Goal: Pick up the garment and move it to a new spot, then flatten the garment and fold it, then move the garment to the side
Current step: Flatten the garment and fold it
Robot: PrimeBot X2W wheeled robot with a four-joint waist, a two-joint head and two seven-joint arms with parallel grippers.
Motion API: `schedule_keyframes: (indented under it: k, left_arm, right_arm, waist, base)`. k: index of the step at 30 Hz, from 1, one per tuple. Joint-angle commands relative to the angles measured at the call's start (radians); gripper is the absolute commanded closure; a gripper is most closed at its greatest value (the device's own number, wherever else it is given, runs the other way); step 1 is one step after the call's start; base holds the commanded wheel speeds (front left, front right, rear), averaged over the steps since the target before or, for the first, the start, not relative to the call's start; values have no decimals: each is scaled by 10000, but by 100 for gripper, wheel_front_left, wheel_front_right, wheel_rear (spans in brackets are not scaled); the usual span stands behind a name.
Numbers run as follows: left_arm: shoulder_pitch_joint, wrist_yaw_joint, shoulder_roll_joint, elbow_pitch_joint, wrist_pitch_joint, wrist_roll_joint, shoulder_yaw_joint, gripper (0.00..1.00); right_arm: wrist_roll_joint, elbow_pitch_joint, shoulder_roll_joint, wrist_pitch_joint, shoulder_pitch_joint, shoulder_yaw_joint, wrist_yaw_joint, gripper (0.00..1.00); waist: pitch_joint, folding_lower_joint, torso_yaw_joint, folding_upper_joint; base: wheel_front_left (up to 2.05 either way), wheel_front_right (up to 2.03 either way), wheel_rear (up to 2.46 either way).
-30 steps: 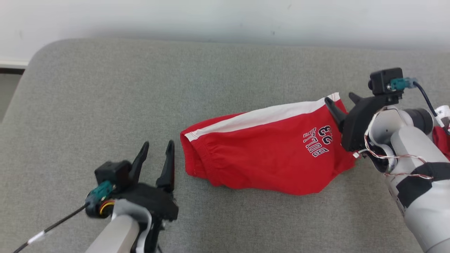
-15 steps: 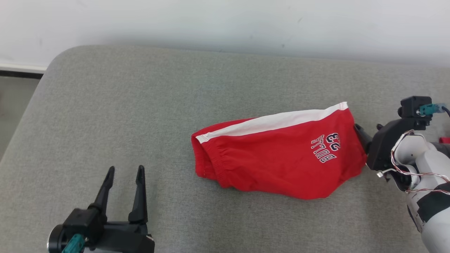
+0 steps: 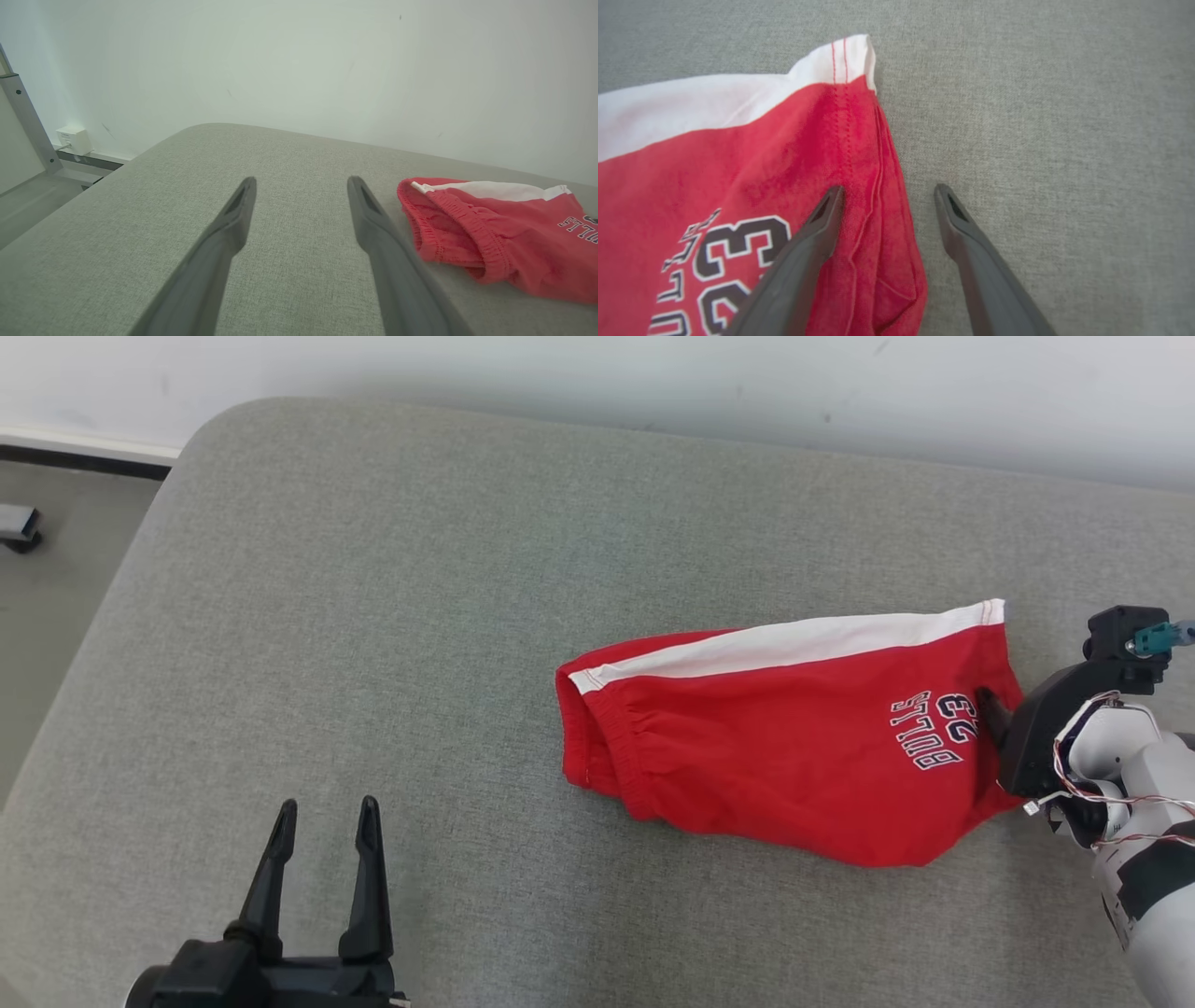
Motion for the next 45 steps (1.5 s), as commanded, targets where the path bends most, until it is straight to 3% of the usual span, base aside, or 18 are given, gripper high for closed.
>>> schedule_keyframes:
  k: [1,8,9,10,11,18,25,37,45]
  left_arm:
    - [219,-89,-110,72,-27,153,98,0]
    - [353,-381,-349,103,-27,341,204,0]
    - [370,-415,-362,114,-27,342,204,0]
    - [373,-415,-371,135,-28,364,202,0]
    - [373,-427,-378,138,-28,383,205,0]
    - [512,-495,-407,244,-28,417,250,0]
    - [647,-467,-405,353,-28,399,170,0]
    - [680,-367,-408,469,-28,86,-239,0]
    - [626,-342,-406,569,-28,89,-401,0]
  right_arm:
    - [-132,196,93,40,20,-85,-24,0]
    - [-290,961,521,568,281,-183,-14,0]
    - [-230,1018,623,770,349,-129,1,14]
    - [-181,1007,699,882,389,-88,4,71]
    - [-144,956,728,911,429,-52,12,100]
    - [-47,647,605,671,715,13,-1,100]
    - [68,114,215,-313,888,-735,-27,100]
    - [-1389,-1086,-701,-575,1369,-2160,-25,100]
    - [-2206,-3043,50,366,1805,-2472,-24,100]
  waist:
    - [97,0,99,0]
    - [214,0,203,0]
    - [215,0,198,0]
    - [204,0,186,0]
    - [186,0,173,0]
    - [-82,0,32,0]
    - [-643,0,-286,0]
    - [-1046,0,-804,0]
    - [-1199,0,-777,0]
  base:
    - [0,0,0]
    - [0,0,0]
    - [0,0,0]
    - [0,0,0]
    - [0,0,0]
    - [0,0,0]
    - [0,0,0]
    - [0,0,0]
    - [0,0,0]
